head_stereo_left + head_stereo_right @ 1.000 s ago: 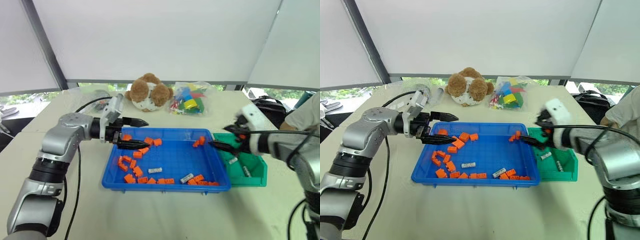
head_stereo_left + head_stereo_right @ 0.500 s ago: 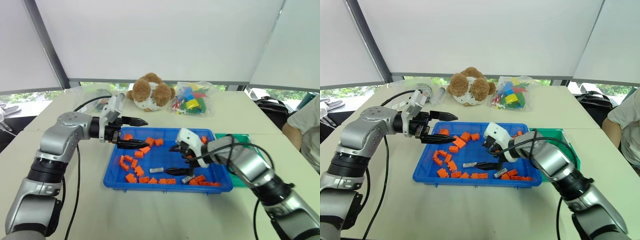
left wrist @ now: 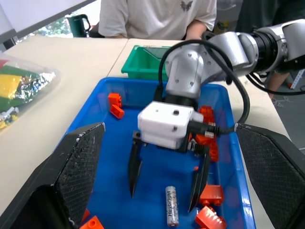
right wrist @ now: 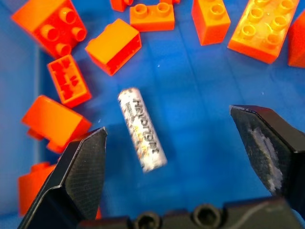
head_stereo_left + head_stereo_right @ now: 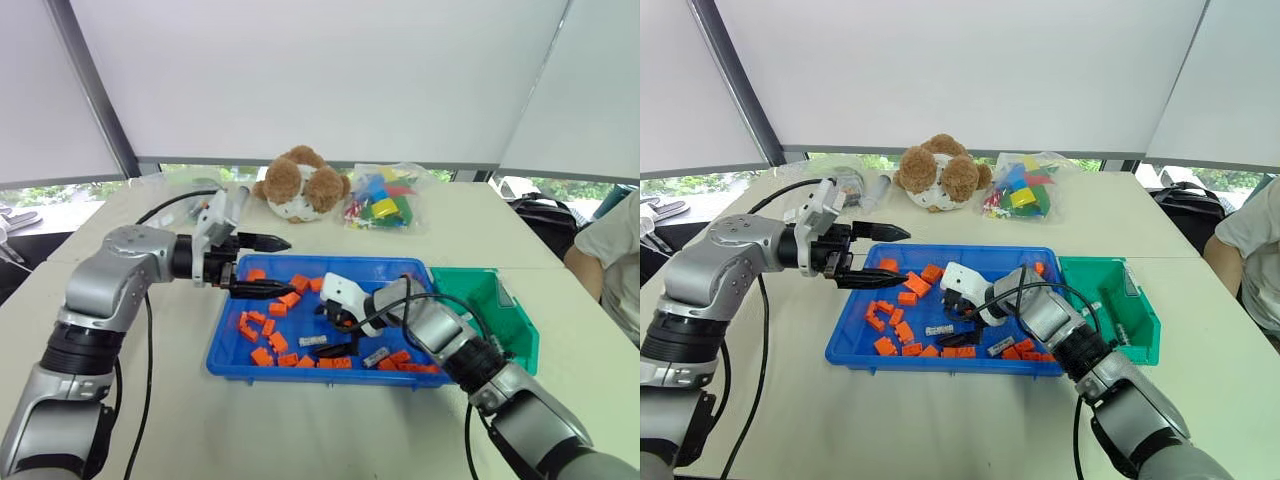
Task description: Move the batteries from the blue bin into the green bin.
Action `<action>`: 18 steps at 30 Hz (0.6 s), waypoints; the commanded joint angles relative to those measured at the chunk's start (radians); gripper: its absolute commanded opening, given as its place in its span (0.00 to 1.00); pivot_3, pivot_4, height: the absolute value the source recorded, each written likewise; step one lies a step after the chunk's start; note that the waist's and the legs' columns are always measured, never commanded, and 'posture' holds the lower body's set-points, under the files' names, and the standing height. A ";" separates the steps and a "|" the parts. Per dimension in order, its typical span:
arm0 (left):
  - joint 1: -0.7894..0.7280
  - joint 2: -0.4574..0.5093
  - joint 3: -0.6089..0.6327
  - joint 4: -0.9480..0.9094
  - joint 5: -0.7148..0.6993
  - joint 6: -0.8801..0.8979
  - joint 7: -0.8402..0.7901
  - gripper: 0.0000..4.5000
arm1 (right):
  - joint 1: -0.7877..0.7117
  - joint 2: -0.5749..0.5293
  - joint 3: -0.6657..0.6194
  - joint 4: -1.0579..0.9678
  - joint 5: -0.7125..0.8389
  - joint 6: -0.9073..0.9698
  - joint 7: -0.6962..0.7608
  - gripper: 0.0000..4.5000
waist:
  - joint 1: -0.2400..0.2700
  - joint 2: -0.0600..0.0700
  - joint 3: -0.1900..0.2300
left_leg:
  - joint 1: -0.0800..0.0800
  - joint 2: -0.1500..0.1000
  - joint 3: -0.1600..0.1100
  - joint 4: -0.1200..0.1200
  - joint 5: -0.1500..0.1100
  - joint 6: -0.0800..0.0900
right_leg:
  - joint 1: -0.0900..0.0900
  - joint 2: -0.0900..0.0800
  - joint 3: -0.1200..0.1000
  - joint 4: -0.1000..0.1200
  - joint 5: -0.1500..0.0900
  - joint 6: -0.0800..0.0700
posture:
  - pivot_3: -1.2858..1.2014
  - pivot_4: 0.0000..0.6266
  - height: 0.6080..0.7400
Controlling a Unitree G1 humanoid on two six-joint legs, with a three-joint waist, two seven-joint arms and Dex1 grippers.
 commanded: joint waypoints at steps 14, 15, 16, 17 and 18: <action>-0.002 0.001 0.024 -0.030 -0.029 -0.005 0.021 1.00 | 0.004 -0.133 -0.403 -0.355 0.066 0.299 -0.105 0.01 | 0.009 0.000 0.000 | -0.001 0.000 0.000 0.000 0.001 -0.002 | 0.000 -0.001 0.000 0.001 0.000 0.000 | 0.52 0.24 0.95; -0.003 -0.002 0.021 -0.025 -0.027 -0.009 0.019 1.00 | 0.029 -0.183 -0.456 -0.420 0.072 0.344 -0.112 0.01 | 0.014 0.000 0.000 | -0.001 0.000 0.000 0.000 0.001 -0.002 | 0.000 -0.001 0.000 0.001 0.000 0.000 | 0.52 0.24 0.95; -0.005 -0.006 0.019 -0.020 -0.025 -0.012 0.017 1.00 | 0.054 -0.228 -0.502 -0.478 0.082 0.389 -0.120 0.01 | 0.017 0.000 0.000 | -0.001 0.000 0.000 0.000 0.000 -0.001 | 0.000 -0.001 -0.001 0.000 0.000 0.000 | 0.52 0.24 0.95; -0.008 -0.011 0.015 -0.014 -0.024 -0.017 0.015 1.00 | 0.089 -0.278 -0.547 -0.531 0.088 0.429 -0.123 0.01 | 0.019 0.000 0.000 | -0.001 -0.001 0.000 0.000 0.000 0.001 | 0.001 -0.001 -0.001 0.000 0.000 0.000 | 0.52 0.24 0.95; -0.010 -0.015 0.012 -0.008 -0.022 -0.020 0.013 1.00 | 0.122 -0.323 -0.583 -0.573 0.092 0.462 -0.127 0.01 | 0.022 0.000 0.000 | -0.001 -0.001 0.000 0.000 -0.001 0.001 | 0.001 -0.001 -0.001 -0.001 0.000 0.000 | 0.52 0.24 0.95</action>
